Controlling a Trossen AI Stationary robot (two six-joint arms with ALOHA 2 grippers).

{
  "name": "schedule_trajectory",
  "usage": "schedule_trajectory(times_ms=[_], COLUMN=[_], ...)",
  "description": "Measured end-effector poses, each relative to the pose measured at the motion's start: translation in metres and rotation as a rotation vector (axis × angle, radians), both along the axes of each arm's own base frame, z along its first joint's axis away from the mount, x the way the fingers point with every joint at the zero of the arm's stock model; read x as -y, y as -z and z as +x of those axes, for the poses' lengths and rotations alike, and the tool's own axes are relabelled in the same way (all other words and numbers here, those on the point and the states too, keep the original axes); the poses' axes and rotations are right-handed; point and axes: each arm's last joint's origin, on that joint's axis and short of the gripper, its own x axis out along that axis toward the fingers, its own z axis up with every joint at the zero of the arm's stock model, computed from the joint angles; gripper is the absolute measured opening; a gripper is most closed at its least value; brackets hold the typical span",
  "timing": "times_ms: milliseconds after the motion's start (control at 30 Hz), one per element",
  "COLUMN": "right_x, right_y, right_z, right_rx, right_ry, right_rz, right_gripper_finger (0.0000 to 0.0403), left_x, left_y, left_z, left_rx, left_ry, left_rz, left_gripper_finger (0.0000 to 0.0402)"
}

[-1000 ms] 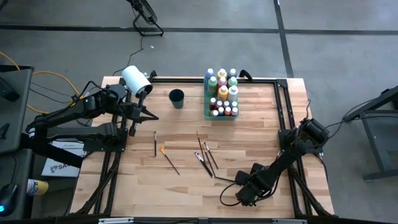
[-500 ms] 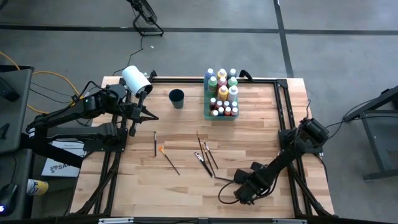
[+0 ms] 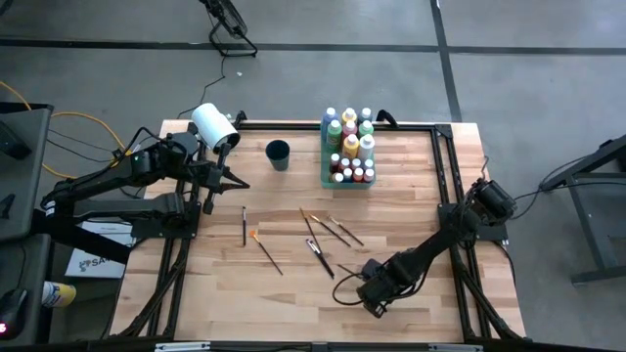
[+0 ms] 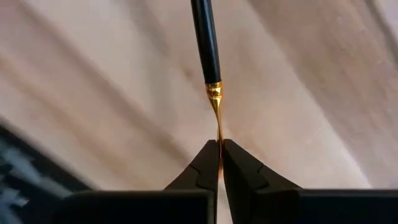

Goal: Pick & Place Paint Supplies
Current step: Put the black gold paint brush into the black cup

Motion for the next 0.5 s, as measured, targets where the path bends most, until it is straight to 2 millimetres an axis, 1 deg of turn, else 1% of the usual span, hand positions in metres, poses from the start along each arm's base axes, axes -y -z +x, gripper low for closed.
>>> schedule_trajectory(times_ms=[167, 233, 333, 433, 500], right_x=[0.000, 0.002, 0.009, 0.023, 0.031], right_y=[-0.028, -0.042, -0.058, -0.073, -0.081], right_z=[0.003, 0.004, 0.010, 0.022, 0.032], right_rx=[0.040, 0.072, 0.127, 0.199, 0.245], right_ry=[0.028, 0.044, 0.078, 0.135, 0.169], right_rz=[0.024, 0.011, -0.006, -0.002, 0.043], right_gripper_finger=[0.0005, 0.0005, 0.0005, 0.0005, 0.0005], left_x=[0.000, 0.000, -0.001, -0.002, -0.004], left_y=[-0.002, -0.004, -0.007, -0.012, -0.015], left_z=[0.001, 0.001, 0.003, 0.008, 0.011], left_rx=[0.017, 0.041, 0.079, 0.127, 0.169], left_ry=[0.002, 0.008, 0.009, 0.010, 0.011], left_rz=[0.011, 0.035, 0.053, 0.072, 0.088], left_gripper_finger=[0.0006, 0.0020, 0.0064, 0.0127, 0.0168])
